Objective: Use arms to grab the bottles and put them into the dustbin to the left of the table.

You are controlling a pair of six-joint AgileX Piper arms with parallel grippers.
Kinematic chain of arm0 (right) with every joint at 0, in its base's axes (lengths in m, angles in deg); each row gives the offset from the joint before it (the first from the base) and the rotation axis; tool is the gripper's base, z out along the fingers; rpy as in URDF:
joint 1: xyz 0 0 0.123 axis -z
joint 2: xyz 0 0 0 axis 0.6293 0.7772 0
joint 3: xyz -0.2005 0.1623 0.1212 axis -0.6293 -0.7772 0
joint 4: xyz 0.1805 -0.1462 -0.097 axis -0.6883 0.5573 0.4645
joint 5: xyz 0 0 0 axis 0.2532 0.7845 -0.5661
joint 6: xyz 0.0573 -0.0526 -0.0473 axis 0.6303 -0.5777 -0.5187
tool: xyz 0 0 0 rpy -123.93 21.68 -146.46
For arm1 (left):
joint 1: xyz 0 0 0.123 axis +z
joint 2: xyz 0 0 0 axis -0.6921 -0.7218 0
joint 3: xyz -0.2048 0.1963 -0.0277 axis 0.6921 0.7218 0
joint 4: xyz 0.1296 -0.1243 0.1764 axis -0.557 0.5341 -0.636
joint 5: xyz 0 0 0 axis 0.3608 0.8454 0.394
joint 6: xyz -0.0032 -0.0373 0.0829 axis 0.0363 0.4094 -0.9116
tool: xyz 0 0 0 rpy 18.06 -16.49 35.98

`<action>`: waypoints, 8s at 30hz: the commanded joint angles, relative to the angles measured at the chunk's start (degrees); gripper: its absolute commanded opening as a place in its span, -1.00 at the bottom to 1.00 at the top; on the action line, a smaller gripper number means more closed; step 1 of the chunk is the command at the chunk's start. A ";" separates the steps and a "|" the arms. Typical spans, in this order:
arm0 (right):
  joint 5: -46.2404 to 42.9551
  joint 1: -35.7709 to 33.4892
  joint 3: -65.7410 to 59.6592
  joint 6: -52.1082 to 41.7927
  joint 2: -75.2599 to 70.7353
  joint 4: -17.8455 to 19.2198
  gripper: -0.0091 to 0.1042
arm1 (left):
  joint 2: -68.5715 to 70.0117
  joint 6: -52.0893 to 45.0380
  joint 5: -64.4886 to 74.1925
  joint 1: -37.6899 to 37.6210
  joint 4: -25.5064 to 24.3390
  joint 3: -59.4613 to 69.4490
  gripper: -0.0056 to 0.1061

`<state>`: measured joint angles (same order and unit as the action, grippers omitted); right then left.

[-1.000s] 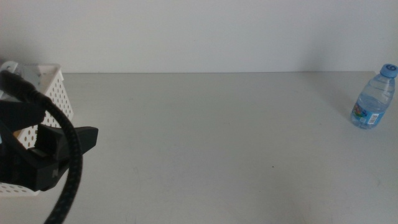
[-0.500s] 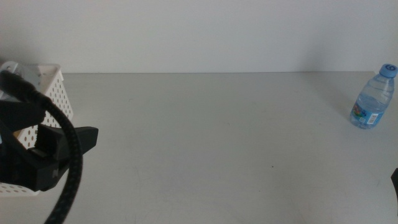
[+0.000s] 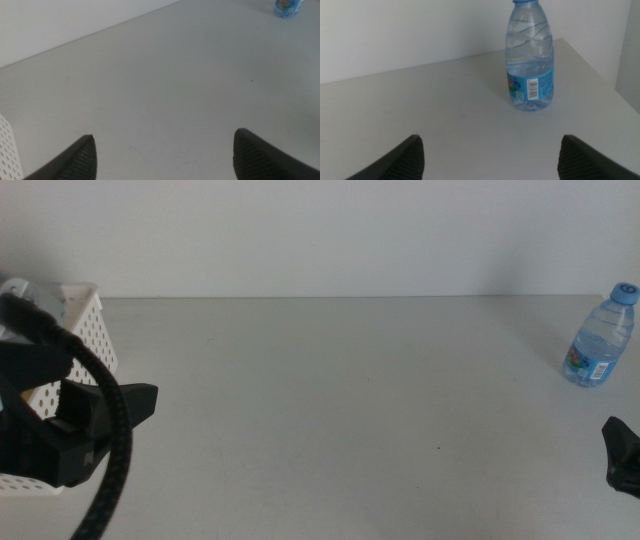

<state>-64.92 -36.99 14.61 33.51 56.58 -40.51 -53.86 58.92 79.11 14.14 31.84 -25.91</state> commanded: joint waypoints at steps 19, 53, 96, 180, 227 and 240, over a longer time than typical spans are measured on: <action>-12.34 0.33 31.08 -12.91 31.38 -11.92 0.53 | 0.18 0.59 -4.33 -0.27 0.05 -1.52 0.78; 2.44 0.08 51.89 -17.66 39.16 -7.71 -0.86 | 0.18 0.59 -4.33 -0.27 0.05 -1.52 0.78; 11.59 -28.41 76.16 20.16 44.92 42.32 0.42 | 0.12 0.59 -4.33 -0.27 0.05 -1.52 0.78; 65.11 -36.48 36.17 -27.06 -27.90 -14.49 0.19 | 0.12 0.59 -12.97 -0.27 -0.01 -1.52 0.78; 65.11 -36.48 36.17 -27.06 -27.90 -14.49 0.19 | -62.32 8.79 -83.71 1.15 -6.92 -2.34 0.77; 65.11 -36.48 36.17 -27.06 -27.90 -14.49 0.19 | -70.54 8.78 -88.39 1.23 -6.34 -6.49 -0.02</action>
<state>4.43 -73.50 48.58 6.72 29.02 -55.32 -127.96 67.01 -5.47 15.24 25.84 -30.89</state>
